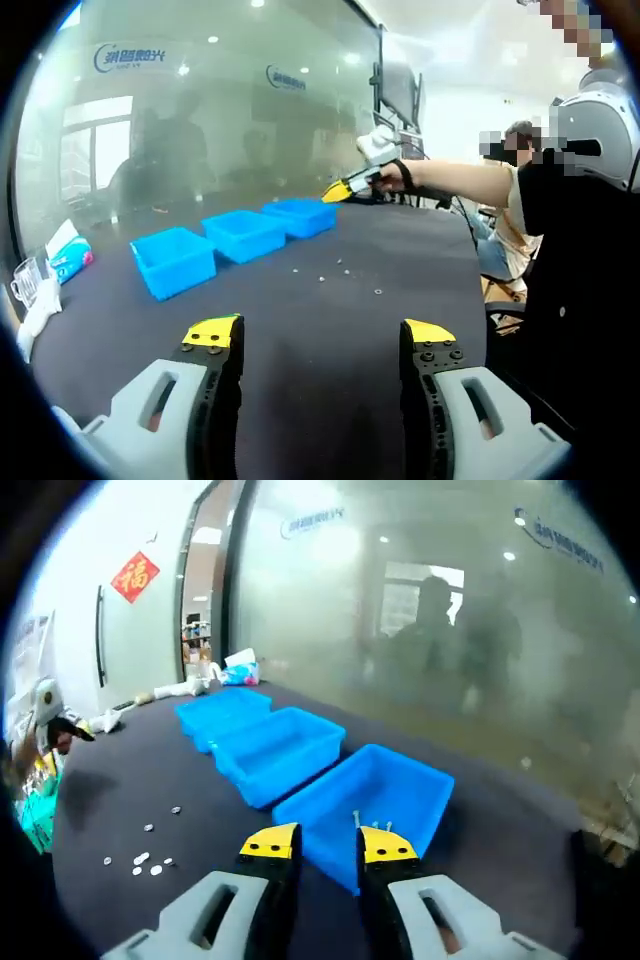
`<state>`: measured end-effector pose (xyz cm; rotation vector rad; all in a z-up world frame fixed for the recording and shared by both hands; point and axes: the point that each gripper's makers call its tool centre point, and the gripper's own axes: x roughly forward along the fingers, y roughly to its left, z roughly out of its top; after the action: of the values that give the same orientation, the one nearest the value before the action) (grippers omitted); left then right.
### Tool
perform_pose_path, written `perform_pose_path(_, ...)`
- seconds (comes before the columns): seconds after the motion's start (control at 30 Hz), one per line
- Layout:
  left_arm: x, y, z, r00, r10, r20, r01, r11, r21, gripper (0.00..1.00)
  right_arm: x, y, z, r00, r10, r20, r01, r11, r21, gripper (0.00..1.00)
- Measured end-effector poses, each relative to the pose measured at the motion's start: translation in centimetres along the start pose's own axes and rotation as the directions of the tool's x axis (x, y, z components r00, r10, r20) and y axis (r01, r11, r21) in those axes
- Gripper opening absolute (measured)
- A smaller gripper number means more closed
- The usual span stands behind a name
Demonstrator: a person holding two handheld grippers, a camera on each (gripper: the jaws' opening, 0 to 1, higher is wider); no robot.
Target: Sort the screws, nuts, and washers into the corresponding bins
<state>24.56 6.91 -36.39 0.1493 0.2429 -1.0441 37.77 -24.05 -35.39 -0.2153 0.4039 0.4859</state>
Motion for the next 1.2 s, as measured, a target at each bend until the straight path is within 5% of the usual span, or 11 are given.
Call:
perform_pose_path(0.2,0.0,-0.2,0.2,1.0,-0.005,0.004,0.005,1.0,0.002,0.61,-1.3,0.4,-0.5,0.999,0.011,0.03,-0.011,1.0,-0.001,0.18)
perform_pose_path(0.47,0.2,-0.8,0.1,1.0,-0.013,0.015,0.013,1.0,-0.008,0.61,-5.3,6.3,-2.2,0.991,0.08,0.104,-0.082,0.997,0.015,0.18)
perform_pose_path(0.9,0.1,-0.5,0.7,0.998,0.017,0.054,-0.016,1.0,-0.026,0.61,-7.5,11.3,-5.5,0.982,0.13,0.138,-0.134,0.991,0.02,0.18)
perform_pose_path(1.2,1.5,-0.7,0.6,1.0,-0.009,-0.004,0.009,1.0,0.007,0.61,-7.8,12.2,-6.9,0.983,0.165,0.077,-0.165,0.986,-0.001,0.19)
